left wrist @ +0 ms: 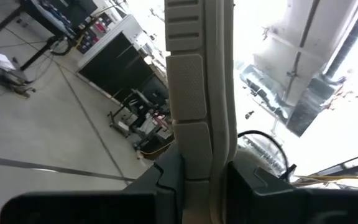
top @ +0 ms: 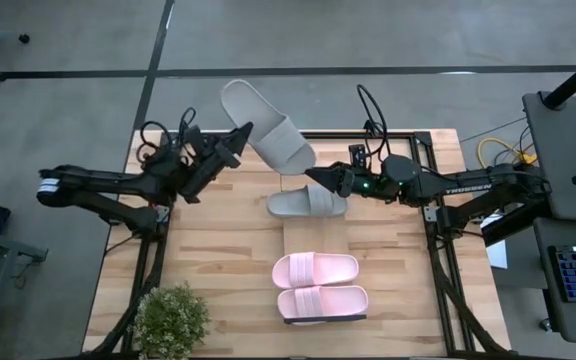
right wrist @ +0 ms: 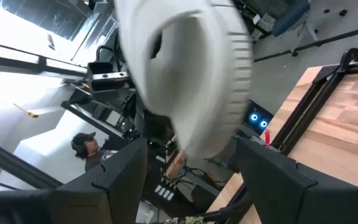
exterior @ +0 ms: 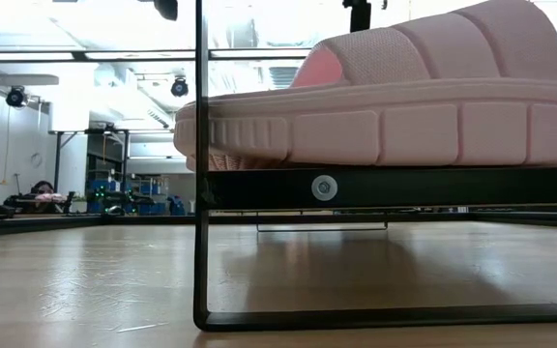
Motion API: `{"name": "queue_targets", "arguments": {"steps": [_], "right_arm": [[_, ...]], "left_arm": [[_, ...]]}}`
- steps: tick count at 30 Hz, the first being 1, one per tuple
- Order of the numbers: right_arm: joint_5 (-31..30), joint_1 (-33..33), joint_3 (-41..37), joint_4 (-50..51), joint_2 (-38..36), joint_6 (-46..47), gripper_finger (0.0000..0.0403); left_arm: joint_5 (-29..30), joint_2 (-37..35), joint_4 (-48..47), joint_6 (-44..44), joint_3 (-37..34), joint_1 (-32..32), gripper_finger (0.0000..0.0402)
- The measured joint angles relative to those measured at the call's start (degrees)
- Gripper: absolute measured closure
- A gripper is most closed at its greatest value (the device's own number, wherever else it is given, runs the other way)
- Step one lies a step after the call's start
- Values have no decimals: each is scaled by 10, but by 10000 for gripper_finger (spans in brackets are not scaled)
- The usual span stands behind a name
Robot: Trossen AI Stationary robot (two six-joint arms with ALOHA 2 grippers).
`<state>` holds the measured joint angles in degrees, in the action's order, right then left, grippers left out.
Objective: Pick and place slides into the shelf
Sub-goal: Put the gray slide on the shelf
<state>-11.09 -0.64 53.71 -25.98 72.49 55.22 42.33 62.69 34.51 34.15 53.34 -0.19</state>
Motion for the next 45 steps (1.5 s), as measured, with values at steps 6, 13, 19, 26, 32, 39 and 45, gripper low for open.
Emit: {"name": "queue_targets", "arguments": {"steps": [6, 13, 19, 26, 32, 39, 45], "right_arm": [[-6, 0, 0, -1, 0, -2, 164], [-5, 0, 1, -1, 0, -4, 175], [-4, -3, 1, -1, 0, -9, 228], [-8, -2, 0, 3, 0, -18, 343], [-9, -2, 0, 2, 0, -25, 369], [-5, -3, 0, 13, -5, -24, 369], [-4, -3, 0, 94, -35, -14, 370]], "left_arm": [[-3, 30, 41, 1, 0, -9, 354], [-7, 43, 45, 0, 7, -14, 354], [-7, 43, 45, -3, 8, -14, 354], [-32, 42, 50, -2, 8, -13, 349], [-52, 42, 50, -2, 11, -13, 346], [-101, 38, 48, -2, 10, -13, 344], [-153, 39, 32, 32, 6, -13, 315]]}}
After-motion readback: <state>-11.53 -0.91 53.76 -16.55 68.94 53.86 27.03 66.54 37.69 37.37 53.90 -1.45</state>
